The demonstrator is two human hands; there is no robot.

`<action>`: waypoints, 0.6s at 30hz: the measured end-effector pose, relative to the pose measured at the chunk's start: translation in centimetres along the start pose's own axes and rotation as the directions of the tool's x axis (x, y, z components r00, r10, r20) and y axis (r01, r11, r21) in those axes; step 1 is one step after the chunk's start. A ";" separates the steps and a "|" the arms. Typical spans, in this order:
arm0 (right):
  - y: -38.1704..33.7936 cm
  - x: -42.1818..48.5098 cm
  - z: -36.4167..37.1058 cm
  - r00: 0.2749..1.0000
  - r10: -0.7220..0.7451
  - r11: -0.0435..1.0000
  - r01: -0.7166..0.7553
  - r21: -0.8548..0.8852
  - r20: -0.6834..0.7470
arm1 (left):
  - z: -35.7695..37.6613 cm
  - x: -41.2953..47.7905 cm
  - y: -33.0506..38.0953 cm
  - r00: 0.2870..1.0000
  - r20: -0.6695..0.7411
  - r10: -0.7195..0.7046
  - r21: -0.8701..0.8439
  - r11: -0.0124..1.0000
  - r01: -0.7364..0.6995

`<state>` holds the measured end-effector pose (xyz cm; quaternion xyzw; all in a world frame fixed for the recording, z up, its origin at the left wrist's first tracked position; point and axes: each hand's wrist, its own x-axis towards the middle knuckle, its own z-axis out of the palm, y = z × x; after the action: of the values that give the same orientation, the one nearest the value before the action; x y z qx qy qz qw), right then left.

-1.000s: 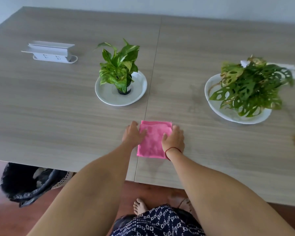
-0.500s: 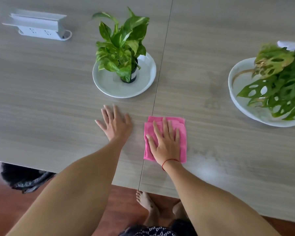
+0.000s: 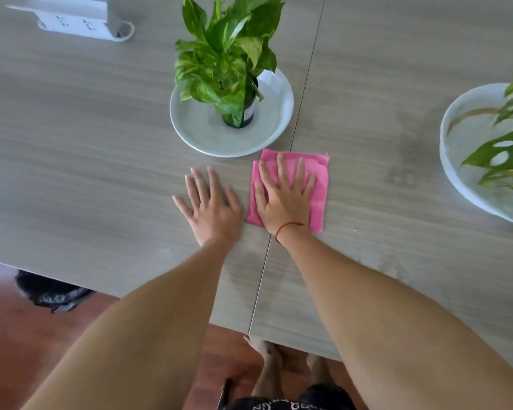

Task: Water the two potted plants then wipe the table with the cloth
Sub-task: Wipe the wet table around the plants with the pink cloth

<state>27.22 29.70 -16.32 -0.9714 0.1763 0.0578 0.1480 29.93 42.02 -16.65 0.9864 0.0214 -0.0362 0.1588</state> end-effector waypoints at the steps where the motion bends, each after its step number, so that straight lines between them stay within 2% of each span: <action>1: 0.0 -0.9 0.1 1.000 -0.020 1.000 0.020 0.010 0.002 | 0.0 -0.1 -0.1 1.000 0.000 -0.005 -0.008 1.000 0.005; 5: 1.3 -6.0 0.6 0.993 -0.121 0.993 0.121 -0.014 0.014 | -0.5 -0.2 -0.2 0.999 0.012 -0.031 -0.027 0.999 0.031; 7: 2.8 -7.3 0.6 0.992 -0.126 0.992 0.126 -0.004 -0.001 | -1.0 0.5 0.6 0.997 0.011 -0.081 -0.056 0.995 0.082; 11: 5.2 -6.3 -0.7 0.999 0.017 1.000 -0.016 0.011 -0.040 | -1.8 2.7 2.6 0.980 0.023 -0.199 -0.066 0.978 0.200; 14: 6.1 -4.8 -1.3 0.997 0.073 0.997 -0.074 -0.031 -0.031 | -0.9 3.0 2.6 0.984 0.035 -0.176 -0.022 0.984 0.177; 18: 5.4 -1.2 -1.6 0.992 0.123 0.992 -0.124 -0.028 -0.038 | 0.1 2.9 2.5 0.987 -0.024 -0.160 0.024 0.987 0.161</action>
<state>24.20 24.75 -16.05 -0.9617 0.2377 0.0519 0.1260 32.93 39.68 -16.21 0.9838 0.1019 -0.0382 0.1424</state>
